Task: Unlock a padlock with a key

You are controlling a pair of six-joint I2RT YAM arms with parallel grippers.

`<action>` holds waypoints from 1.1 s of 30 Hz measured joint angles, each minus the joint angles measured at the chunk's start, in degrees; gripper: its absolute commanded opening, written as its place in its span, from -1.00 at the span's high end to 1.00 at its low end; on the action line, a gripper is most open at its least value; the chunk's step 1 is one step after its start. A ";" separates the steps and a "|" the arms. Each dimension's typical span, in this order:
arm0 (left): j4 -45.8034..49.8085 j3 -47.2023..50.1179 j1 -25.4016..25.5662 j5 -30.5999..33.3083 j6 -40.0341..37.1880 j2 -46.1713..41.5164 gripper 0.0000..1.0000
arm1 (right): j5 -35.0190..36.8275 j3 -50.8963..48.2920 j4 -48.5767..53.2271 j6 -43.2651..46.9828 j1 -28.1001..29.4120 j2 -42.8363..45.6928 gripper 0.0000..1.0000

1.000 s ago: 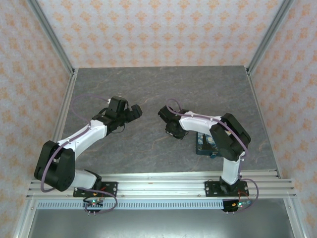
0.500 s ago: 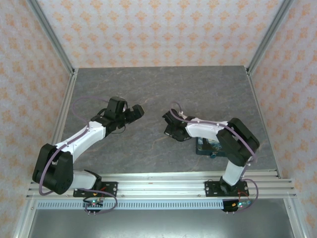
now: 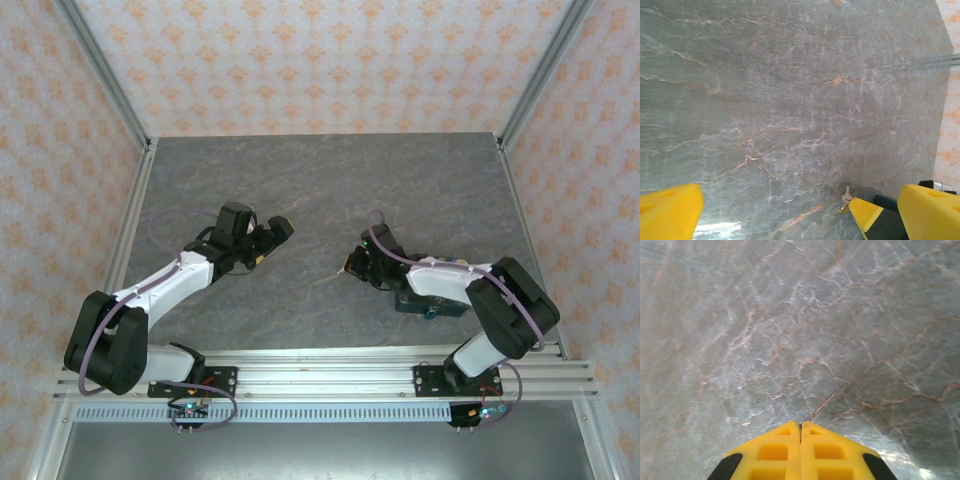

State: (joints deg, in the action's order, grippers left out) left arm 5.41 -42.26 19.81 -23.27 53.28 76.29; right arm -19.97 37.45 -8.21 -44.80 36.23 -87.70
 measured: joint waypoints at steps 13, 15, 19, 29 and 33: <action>-5.20 -0.81 6.56 -1.62 4.37 6.82 -0.84 | -4.50 -1.70 -8.17 -3.06 -0.66 0.31 1.00; -9.49 0.04 7.76 -1.60 7.13 8.02 -0.75 | -3.98 -2.34 -9.86 -6.36 -0.70 -0.22 1.00; -16.85 2.43 9.86 -1.05 12.04 10.40 -0.61 | -2.64 -3.89 -13.07 -13.86 -0.70 -1.88 1.00; -24.81 2.67 12.46 1.75 18.58 13.60 -0.51 | -0.20 -5.22 -19.10 -24.33 -0.76 -3.48 1.00; -25.03 2.71 12.46 3.06 19.41 13.55 -0.52 | 0.09 -5.22 -19.10 -25.35 -0.74 -3.32 1.00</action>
State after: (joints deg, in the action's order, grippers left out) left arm -19.62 -39.55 32.27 -20.21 72.69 89.84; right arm -19.88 32.23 -27.31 -70.15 35.48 -91.02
